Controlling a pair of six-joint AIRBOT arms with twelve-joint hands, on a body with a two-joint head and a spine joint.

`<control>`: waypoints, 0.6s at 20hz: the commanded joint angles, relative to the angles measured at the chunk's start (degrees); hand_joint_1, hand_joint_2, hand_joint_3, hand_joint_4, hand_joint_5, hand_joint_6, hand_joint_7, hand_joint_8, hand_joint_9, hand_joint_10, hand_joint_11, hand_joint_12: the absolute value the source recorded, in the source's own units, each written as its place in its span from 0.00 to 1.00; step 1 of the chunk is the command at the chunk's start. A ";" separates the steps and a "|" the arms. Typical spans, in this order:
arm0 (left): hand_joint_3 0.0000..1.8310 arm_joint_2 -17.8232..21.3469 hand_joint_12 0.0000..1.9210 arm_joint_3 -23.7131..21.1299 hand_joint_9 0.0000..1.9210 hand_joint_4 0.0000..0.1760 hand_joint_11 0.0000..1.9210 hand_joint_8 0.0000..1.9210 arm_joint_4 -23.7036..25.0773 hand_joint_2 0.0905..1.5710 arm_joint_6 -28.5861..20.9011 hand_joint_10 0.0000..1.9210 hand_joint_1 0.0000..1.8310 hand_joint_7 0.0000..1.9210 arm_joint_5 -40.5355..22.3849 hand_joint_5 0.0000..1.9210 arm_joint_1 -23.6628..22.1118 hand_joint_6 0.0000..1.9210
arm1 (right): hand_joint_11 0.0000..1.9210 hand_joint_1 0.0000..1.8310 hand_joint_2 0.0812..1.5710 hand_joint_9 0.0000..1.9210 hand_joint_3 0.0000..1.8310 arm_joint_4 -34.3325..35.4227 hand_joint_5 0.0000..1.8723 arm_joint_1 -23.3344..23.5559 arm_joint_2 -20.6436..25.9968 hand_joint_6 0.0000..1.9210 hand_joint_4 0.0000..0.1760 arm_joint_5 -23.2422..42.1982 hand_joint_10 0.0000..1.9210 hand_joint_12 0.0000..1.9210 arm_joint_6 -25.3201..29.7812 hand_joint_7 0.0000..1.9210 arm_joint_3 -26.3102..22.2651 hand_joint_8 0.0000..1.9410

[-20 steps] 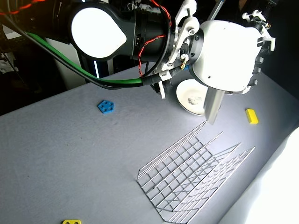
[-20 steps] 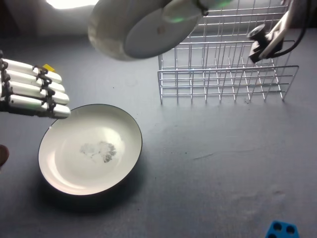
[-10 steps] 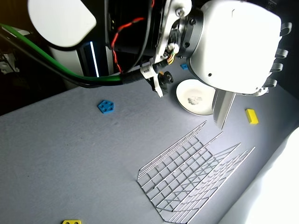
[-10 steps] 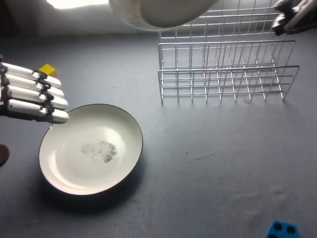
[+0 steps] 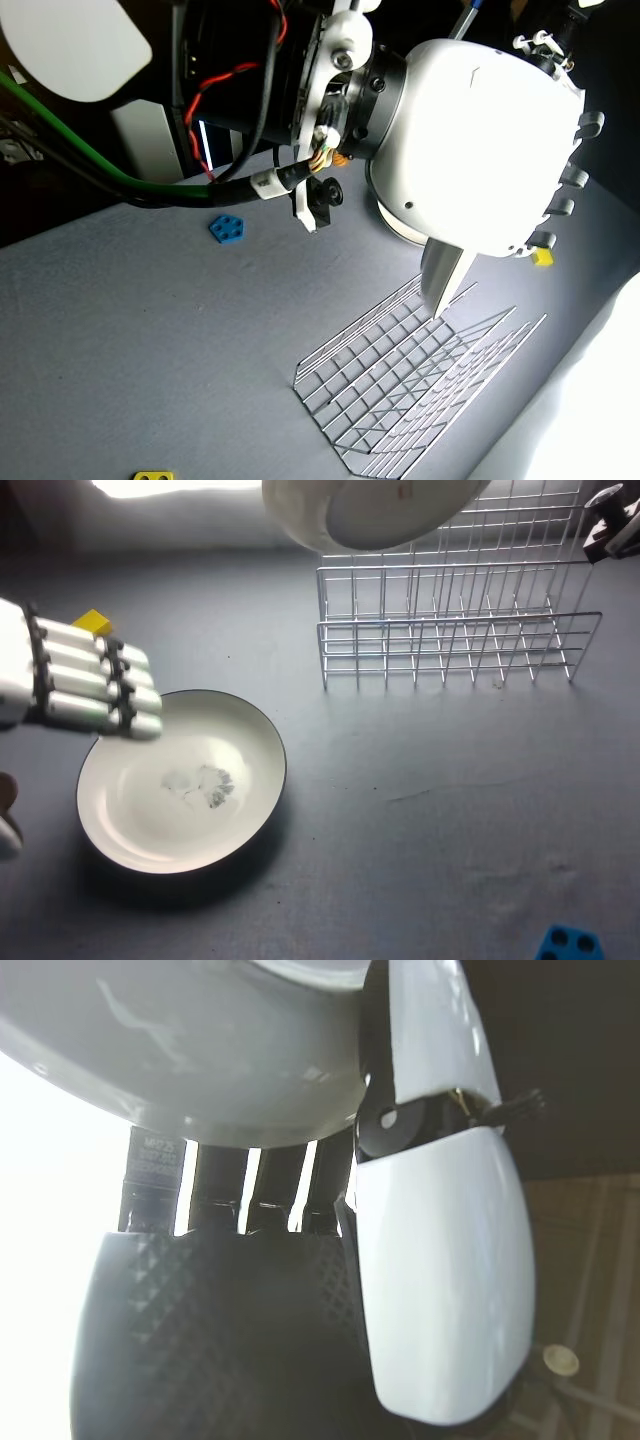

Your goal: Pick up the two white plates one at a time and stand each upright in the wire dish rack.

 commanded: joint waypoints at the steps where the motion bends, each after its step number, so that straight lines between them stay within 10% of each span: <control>1: 0.00 -0.10 0.00 -0.19 0.00 0.00 0.00 0.00 -3.13 0.64 0.87 0.00 0.00 0.00 -0.42 0.01 0.25 0.00 | 0.47 0.76 0.64 0.56 0.00 1.37 0.57 0.60 0.72 0.43 0.00 9.87 0.46 0.42 0.64 0.62 0.30 0.29; 12: 0.00 -3.16 0.00 2.06 0.00 0.00 0.00 0.00 -5.80 0.64 1.98 0.00 0.00 0.00 3.47 0.00 6.77 0.00 | 0.48 0.76 0.64 0.57 0.00 1.37 0.58 -1.09 1.17 0.41 0.00 10.24 0.46 0.43 1.97 0.64 3.81 0.26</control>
